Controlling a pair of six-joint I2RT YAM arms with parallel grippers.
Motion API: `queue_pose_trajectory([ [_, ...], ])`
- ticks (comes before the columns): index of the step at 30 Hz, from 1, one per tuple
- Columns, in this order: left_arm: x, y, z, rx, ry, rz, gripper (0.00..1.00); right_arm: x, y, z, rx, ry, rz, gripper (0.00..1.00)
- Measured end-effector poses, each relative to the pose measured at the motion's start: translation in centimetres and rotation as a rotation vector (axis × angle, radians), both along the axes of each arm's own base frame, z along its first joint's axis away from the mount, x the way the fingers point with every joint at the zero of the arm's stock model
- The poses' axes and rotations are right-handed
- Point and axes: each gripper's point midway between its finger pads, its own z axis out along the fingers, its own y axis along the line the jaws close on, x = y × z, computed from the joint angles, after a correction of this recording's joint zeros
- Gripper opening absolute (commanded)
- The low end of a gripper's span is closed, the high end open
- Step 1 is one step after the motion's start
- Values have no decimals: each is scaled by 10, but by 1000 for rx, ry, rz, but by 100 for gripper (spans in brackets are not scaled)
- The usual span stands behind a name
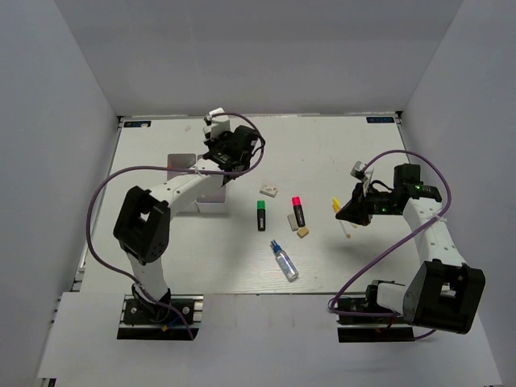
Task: Sort the stationery into containers
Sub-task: Place the pen in the storage box.
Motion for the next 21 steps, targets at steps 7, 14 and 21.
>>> queue_pose_trajectory([
  [7,-6,14,-21,79,50,77,0,0,-1,-1,-5,-4,2,13],
  [14,-7,19,-19,75,20,118,0,1,-1,-3,-4,7,2,14],
  [21,-2,17,-43,74,29,170,0,1,-1,-6,-6,17,2,14],
])
